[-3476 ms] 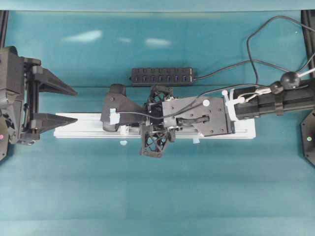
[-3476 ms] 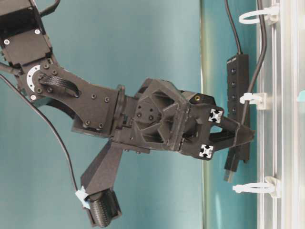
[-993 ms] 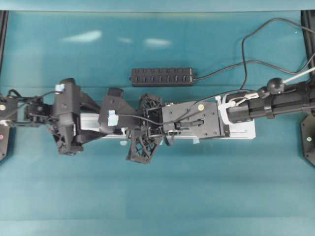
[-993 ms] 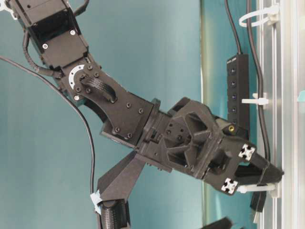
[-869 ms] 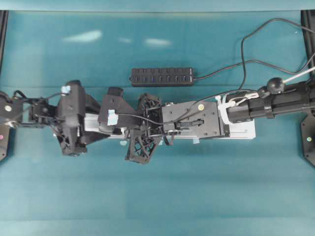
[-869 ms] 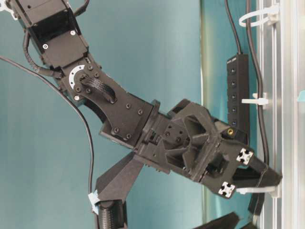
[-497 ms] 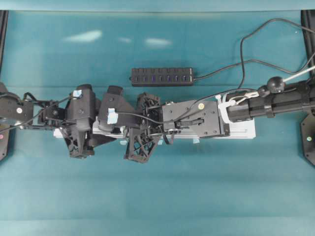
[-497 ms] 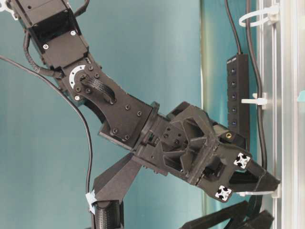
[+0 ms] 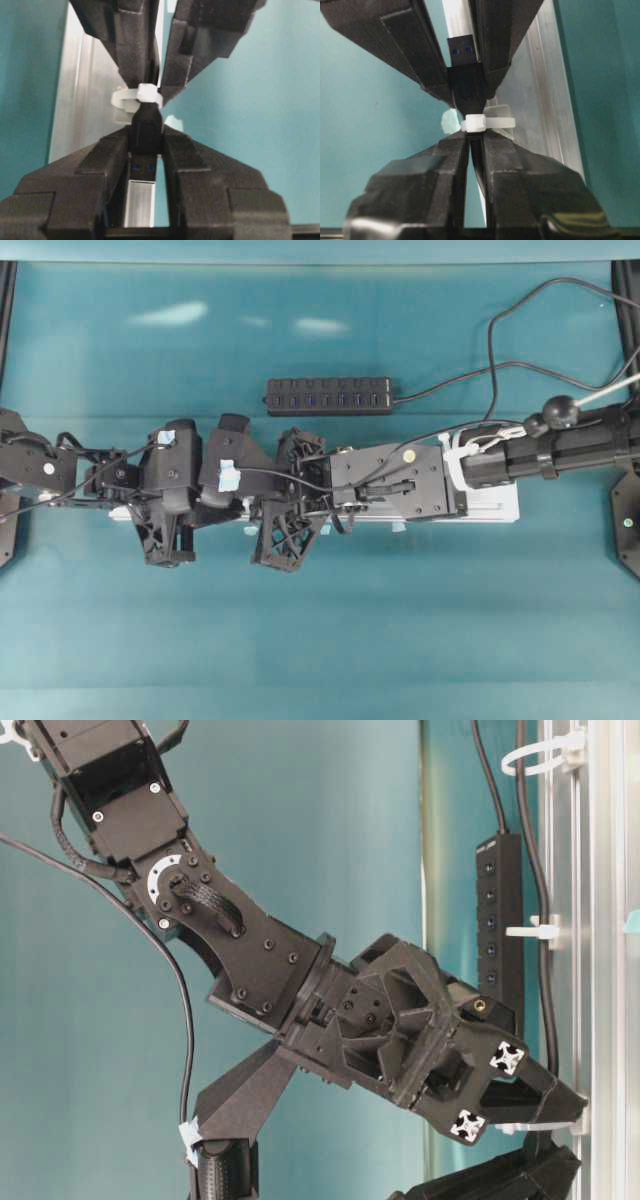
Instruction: Pass the USB cable through three rings with both arms.
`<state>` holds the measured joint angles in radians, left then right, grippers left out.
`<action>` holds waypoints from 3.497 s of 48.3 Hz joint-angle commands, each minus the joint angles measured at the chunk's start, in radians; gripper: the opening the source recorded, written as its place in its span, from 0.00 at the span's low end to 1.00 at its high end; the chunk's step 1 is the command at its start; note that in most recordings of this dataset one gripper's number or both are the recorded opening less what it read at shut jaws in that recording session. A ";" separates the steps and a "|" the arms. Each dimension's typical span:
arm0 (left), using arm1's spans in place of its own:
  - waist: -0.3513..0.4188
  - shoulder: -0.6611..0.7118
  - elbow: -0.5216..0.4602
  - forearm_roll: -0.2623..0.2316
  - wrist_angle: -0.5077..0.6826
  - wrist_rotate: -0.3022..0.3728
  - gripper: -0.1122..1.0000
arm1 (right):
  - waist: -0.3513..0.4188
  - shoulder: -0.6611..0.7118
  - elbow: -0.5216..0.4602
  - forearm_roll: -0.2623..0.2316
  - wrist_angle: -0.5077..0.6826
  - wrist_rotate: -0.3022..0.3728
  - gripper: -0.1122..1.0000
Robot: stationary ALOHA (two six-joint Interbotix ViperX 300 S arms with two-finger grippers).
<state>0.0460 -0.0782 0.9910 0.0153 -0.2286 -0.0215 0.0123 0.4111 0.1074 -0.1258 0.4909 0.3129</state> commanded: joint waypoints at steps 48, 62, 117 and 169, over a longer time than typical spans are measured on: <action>0.009 -0.048 -0.003 0.000 0.011 0.003 0.29 | 0.012 -0.094 0.046 -0.005 -0.015 0.003 0.86; 0.011 -0.089 0.006 0.000 0.026 0.005 0.29 | 0.009 -0.150 0.089 -0.012 -0.015 0.002 0.86; 0.009 -0.259 0.025 0.002 0.204 0.006 0.29 | -0.012 -0.482 0.390 -0.029 -0.110 0.003 0.85; 0.006 -0.311 0.009 0.002 0.230 0.006 0.29 | -0.003 -0.795 0.684 -0.029 -0.376 -0.002 0.85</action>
<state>0.0537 -0.3743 1.0216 0.0153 0.0061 -0.0169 0.0077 -0.3666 0.7992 -0.1534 0.1243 0.3114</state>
